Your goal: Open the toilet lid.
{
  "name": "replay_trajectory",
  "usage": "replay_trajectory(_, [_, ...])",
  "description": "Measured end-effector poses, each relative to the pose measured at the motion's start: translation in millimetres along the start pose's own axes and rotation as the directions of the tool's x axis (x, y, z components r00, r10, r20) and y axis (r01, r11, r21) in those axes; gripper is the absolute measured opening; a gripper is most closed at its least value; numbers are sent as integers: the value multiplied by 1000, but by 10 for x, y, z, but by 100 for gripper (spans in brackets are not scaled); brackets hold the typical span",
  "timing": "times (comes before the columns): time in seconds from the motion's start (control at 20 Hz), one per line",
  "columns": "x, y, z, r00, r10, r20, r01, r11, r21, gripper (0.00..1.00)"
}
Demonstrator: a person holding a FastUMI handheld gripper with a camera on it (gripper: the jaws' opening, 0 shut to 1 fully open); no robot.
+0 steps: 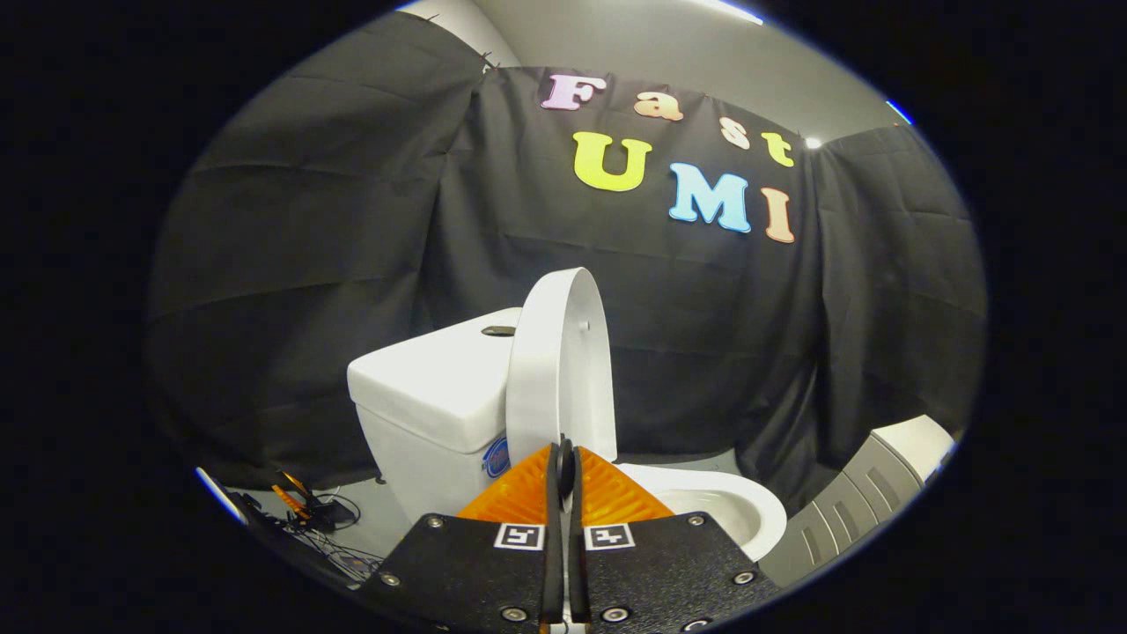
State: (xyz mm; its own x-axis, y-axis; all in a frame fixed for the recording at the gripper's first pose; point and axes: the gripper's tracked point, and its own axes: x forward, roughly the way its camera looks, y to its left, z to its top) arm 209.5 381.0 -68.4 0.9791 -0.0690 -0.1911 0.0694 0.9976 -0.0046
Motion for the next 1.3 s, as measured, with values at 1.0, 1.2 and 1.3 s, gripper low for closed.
replay_trajectory(1.0, [-956,-1009,1044,951,227,209,-241,970,45,96])
replay_trajectory(1.2, [-978,-1725,1168,952,192,239,-205,978,30,96])
replay_trajectory(1.3, [-996,-1994,1254,945,197,260,-217,975,48,96])
